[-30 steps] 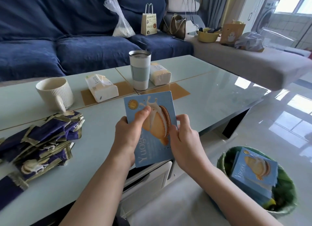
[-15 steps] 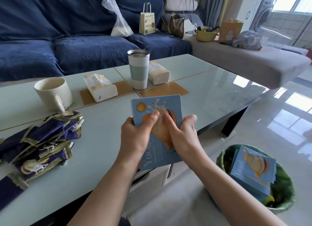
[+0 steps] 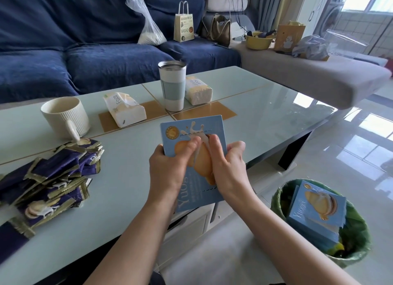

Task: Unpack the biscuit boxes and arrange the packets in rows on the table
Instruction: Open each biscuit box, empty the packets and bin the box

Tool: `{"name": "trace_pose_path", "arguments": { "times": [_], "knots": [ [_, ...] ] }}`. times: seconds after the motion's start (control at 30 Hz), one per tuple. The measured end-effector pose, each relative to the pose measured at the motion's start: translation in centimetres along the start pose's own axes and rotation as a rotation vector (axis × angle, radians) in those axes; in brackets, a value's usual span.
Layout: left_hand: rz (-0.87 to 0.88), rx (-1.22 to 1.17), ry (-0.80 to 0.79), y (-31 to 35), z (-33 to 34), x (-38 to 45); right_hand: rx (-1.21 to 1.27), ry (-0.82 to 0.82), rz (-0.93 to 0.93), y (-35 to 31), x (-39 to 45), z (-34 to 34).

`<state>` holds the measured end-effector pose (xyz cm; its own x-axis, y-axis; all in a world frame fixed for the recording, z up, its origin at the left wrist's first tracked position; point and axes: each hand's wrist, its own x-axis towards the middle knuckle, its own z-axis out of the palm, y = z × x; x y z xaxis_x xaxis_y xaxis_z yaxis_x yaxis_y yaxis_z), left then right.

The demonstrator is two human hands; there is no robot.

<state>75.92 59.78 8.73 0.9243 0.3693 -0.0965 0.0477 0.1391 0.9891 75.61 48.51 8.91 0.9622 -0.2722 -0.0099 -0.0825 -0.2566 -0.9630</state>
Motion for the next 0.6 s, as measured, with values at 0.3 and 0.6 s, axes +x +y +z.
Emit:
{"name": "trace_pose_path", "arguments": {
  "times": [0.3, 0.6],
  "knots": [
    [0.064, 0.0, 0.052, -0.6, 0.0, 0.1, -0.019, -0.001, 0.031, -0.1, 0.5, -0.7],
    [0.053, -0.011, 0.019, -0.7, -0.1, 0.2, -0.029, -0.028, 0.076, 0.2, 1.1, -0.9]
  ]
}}
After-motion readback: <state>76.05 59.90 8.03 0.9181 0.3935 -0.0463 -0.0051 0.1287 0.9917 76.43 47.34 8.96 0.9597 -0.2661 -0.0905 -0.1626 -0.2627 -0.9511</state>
